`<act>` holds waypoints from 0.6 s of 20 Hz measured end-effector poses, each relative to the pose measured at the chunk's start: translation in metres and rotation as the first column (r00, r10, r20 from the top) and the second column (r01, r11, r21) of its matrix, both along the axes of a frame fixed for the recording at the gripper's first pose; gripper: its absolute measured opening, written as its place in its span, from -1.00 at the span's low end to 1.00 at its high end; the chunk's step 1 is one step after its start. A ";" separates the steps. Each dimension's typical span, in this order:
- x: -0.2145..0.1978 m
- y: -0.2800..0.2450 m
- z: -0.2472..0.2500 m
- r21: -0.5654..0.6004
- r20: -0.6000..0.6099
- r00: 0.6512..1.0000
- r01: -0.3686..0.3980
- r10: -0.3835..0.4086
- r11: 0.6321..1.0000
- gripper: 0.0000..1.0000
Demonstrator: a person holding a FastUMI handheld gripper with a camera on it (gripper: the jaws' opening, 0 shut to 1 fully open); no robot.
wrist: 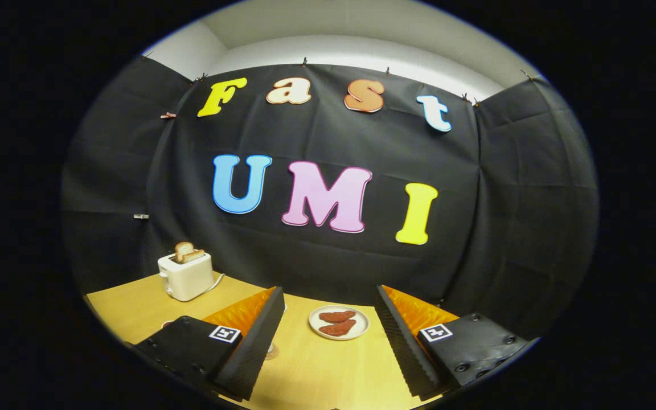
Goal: Take the bottle from table, then pour the juice into the cup, finally place the bottle on the coaster
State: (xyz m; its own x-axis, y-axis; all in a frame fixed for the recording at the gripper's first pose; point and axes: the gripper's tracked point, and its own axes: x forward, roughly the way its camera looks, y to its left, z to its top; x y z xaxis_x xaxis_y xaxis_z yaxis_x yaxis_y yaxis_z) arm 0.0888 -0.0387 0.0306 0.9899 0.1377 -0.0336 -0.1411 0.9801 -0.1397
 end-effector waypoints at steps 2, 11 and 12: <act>-0.024 -0.005 0.011 -0.001 0.012 0.999 0.032 -0.032 0.999 0.94; -0.124 -0.015 -0.004 0.052 -0.051 0.984 0.170 -0.168 0.984 0.95; -0.128 -0.014 -0.003 0.070 -0.050 0.984 0.173 -0.170 0.982 0.94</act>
State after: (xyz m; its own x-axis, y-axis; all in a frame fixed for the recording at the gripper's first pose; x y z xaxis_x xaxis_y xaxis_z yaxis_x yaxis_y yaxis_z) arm -0.0389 -0.0526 0.0278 0.9968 -0.0304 -0.0734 0.0257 0.9976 -0.0636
